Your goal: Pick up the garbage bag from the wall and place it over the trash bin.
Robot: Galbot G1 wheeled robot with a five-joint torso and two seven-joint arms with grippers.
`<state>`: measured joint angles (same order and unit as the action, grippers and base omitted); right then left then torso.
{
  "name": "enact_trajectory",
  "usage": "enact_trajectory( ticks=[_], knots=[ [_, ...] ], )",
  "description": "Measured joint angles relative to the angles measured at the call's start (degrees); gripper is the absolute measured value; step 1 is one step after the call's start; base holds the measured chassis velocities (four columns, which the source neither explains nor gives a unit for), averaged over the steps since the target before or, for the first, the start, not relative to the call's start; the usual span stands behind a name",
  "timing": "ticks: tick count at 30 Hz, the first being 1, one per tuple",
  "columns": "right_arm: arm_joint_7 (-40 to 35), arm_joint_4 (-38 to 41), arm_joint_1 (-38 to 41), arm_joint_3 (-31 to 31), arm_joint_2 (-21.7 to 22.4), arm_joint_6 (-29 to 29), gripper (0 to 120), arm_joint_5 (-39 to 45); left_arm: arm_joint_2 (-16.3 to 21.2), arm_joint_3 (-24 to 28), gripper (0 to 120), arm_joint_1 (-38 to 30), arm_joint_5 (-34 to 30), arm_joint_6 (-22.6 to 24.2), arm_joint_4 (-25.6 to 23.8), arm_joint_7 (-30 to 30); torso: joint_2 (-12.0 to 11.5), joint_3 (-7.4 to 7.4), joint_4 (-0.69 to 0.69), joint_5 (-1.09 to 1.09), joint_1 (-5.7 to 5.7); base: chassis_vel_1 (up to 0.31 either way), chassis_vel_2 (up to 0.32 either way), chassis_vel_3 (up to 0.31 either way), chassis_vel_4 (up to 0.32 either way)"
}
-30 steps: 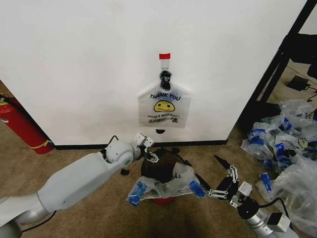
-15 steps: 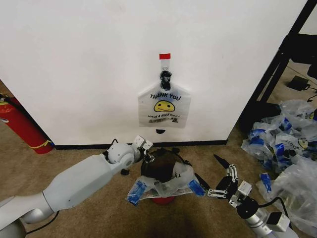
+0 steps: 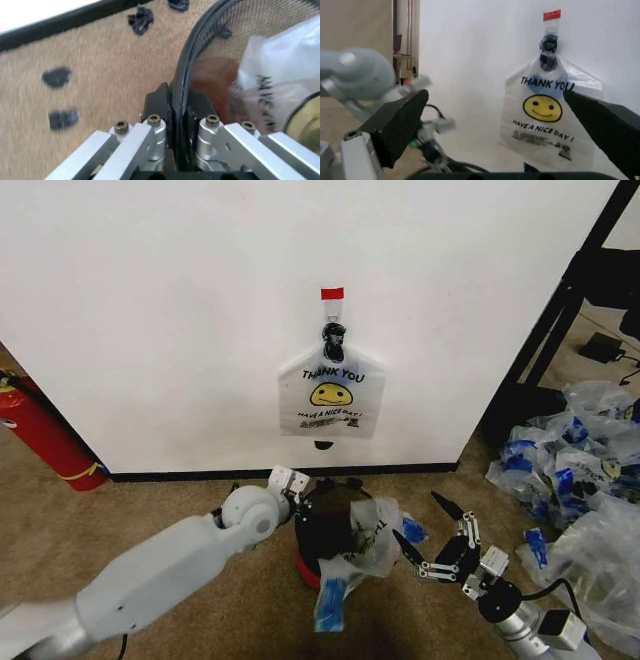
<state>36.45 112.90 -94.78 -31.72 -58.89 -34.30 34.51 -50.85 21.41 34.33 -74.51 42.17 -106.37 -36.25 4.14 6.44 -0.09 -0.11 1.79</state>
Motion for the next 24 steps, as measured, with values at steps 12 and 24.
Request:
enact_trajectory(
  ticks=[12, 24],
  knots=[
    [0.1, -1.7, 2.0, 1.4, 0.1, 0.0, 100, -0.1, 0.0, -24.8, 5, 23.8, -3.7, -9.8, -10.3, -7.7, 0.0, -0.01, 0.03, 0.01, 0.00, 0.000, 0.000, 0.000, 0.000],
    [0.6, -0.3, 1.3, 1.2, 0.1, -0.6, 100, -0.1, -16.1, -31.7, 5, 37.7, 3.5, -23.7, -9.5, -14.7, 0.0, 0.00, -0.01, 0.01, 0.00, 0.000, 0.000, 0.000, 0.000]
  ],
)
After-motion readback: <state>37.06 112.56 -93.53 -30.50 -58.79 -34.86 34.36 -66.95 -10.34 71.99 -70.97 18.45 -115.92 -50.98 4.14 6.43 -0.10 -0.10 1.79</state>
